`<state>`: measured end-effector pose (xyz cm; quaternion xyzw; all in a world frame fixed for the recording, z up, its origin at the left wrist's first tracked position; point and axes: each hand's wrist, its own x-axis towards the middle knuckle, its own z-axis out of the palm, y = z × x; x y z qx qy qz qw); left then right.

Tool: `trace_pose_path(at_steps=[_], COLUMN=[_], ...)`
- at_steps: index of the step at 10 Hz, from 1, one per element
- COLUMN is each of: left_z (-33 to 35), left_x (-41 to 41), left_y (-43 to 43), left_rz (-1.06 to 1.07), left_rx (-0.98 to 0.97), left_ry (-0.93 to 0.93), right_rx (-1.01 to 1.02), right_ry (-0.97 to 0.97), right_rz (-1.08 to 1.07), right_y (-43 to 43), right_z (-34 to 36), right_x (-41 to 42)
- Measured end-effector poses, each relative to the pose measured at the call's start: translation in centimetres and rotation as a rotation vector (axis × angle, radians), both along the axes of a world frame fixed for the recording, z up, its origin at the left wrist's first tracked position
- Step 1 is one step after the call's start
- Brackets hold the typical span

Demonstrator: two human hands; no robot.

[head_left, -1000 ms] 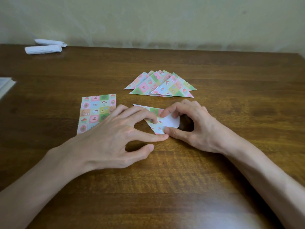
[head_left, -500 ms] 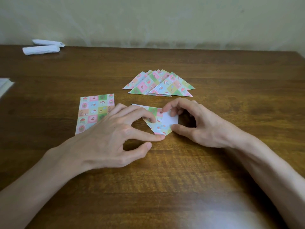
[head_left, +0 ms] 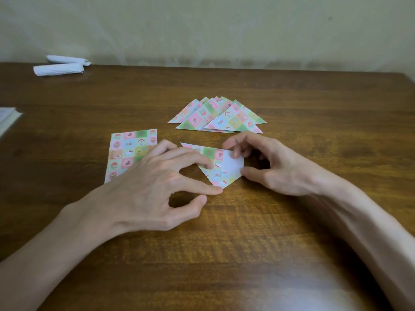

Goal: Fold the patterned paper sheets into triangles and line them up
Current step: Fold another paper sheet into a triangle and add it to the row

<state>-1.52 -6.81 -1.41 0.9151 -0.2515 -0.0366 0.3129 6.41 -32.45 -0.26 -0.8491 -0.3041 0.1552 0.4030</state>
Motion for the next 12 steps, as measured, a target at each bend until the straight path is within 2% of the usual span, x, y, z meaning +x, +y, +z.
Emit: trace_pose_path(at_steps=[1, 2, 3, 4, 8, 12], left_z=[0.7, 0.7, 0.9, 0.5, -0.3, -0.6], left_x=[0.5, 0.7, 1.3, 2.5, 2.9, 2.6], left_y=[0.2, 0.7, -0.2, -1.5, -2.5, -3.0], left_rz=[-0.010, -0.083, 0.040, 0.186, 0.234, 0.286], left_rx=[0.206, 0.258, 0.055, -0.070, 0.027, 0.028], left_ry=[-0.127, -0.201, -0.221, -0.164, -0.108, -0.096], right_rx=[-0.004, -0.041, -0.098, -0.104, -0.153, -0.009], right_ry=[0.004, -0.008, -0.073, -0.073, -0.120, 0.013], right_rz=[-0.010, -0.034, -0.077, -0.084, -0.103, -0.043], right_y=[-0.2, -0.2, 0.2, 0.3, 0.6, -0.2], right_z=[0.0, -0.6, -1.1, -1.0, -0.9, -0.7], right_x=[-0.1, -0.1, -0.3, -0.4, -0.8, 0.0])
